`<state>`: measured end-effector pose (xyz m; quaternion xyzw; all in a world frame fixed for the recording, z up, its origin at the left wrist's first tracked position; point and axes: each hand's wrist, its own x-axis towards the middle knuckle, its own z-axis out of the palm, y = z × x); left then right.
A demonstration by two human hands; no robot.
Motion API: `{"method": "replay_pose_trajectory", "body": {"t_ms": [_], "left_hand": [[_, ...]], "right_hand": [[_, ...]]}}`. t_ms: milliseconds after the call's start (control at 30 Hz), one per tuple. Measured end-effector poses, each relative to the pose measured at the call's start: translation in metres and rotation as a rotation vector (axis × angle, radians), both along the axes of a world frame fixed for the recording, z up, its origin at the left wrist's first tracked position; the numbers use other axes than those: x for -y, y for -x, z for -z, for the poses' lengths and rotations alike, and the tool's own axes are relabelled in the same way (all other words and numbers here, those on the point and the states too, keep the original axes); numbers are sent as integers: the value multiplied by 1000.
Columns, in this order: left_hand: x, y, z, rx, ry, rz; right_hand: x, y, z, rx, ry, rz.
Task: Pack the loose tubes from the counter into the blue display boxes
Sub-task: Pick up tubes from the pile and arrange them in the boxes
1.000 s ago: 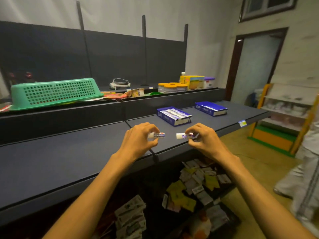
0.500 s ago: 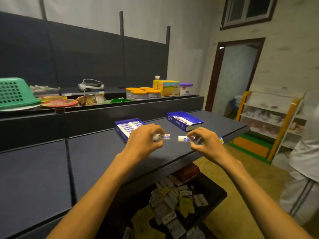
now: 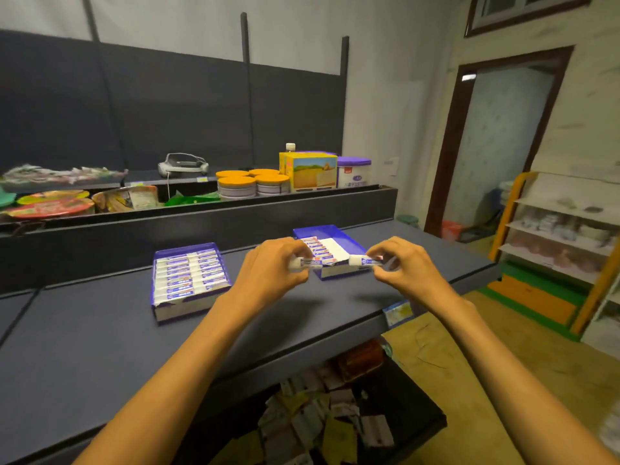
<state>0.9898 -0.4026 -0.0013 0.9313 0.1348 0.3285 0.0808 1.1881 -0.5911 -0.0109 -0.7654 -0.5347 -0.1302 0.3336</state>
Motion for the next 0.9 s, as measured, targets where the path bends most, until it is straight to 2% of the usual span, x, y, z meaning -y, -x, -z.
{"method": "replay_pose_trajectory", "body": {"t_ms": [267,600,767,900], "left_hand": [[22,-42,12,-21,81,-183],[7,-51,13,42,125,-285],[-8,-61,17,82,218,-288],[-20,-66,20,41,238,-267]], "right_hand": [[-14,-74,-6,6,56,-190],[-79,-96,-2,1,144,-362],[-107,-93,-10,-33,348,-435],[-117,-91,-24,-53,433,-484]]}}
